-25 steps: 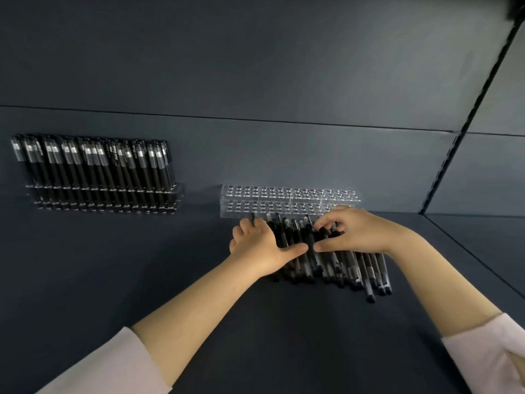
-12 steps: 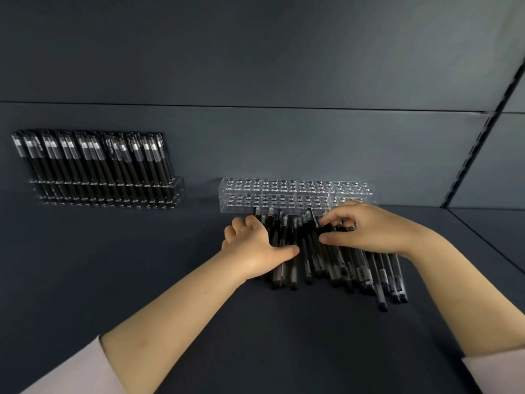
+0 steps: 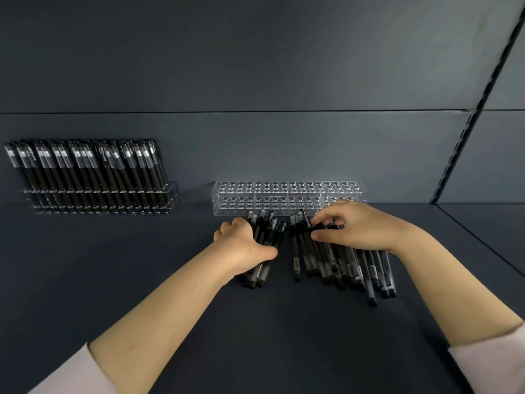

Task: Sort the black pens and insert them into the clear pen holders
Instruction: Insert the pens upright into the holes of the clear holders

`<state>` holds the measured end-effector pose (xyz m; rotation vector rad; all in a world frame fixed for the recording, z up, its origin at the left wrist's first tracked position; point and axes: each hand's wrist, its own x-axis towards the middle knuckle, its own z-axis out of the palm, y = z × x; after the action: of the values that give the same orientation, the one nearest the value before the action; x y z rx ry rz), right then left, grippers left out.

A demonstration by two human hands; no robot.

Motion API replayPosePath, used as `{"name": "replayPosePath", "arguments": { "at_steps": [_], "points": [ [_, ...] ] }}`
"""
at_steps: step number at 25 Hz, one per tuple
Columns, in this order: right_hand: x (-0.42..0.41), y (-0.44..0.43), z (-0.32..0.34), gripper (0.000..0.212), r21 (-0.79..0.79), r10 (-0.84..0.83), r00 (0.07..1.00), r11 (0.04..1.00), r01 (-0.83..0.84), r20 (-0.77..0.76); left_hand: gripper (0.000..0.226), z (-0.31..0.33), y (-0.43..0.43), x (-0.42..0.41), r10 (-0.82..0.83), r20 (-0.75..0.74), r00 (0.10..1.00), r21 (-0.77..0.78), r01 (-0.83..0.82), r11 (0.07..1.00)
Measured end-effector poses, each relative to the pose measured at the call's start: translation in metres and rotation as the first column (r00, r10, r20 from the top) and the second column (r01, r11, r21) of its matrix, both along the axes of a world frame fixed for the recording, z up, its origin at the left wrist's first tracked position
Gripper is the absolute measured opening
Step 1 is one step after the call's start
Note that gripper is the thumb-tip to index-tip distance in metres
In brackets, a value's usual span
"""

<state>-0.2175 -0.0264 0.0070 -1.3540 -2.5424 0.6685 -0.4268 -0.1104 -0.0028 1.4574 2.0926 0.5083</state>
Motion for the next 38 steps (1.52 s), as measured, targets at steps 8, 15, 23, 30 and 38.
{"name": "replayPosePath", "arguments": {
  "at_steps": [8,15,23,30,38],
  "points": [
    [-0.002,0.002,-0.005,0.034,0.076,-0.020,1.000,0.997,0.021,-0.009,0.053,0.003,0.001,-0.014,-0.040,0.010,0.999,-0.018,0.040,0.999],
    [-0.003,0.001,-0.006,0.033,0.107,-0.036,0.999,0.994,0.038,-0.028,0.063,0.007,-0.003,-0.013,-0.047,-0.024,0.999,0.021,0.048,0.999],
    [-0.004,-0.004,-0.006,0.031,0.134,-0.047,0.998,0.990,0.053,-0.043,0.056,0.011,-0.009,-0.005,-0.050,0.011,0.999,0.035,0.050,0.998],
    [-0.004,-0.009,-0.005,0.031,0.122,-0.052,0.996,0.991,0.060,-0.070,0.076,0.012,-0.010,-0.009,-0.036,0.090,0.995,0.029,0.034,0.999],
    [-0.021,-0.025,0.009,0.027,-0.037,-0.141,0.903,0.990,0.138,-0.406,0.092,0.026,-0.010,-0.040,0.051,0.608,0.792,-0.062,-0.017,0.998]
  ]
}}
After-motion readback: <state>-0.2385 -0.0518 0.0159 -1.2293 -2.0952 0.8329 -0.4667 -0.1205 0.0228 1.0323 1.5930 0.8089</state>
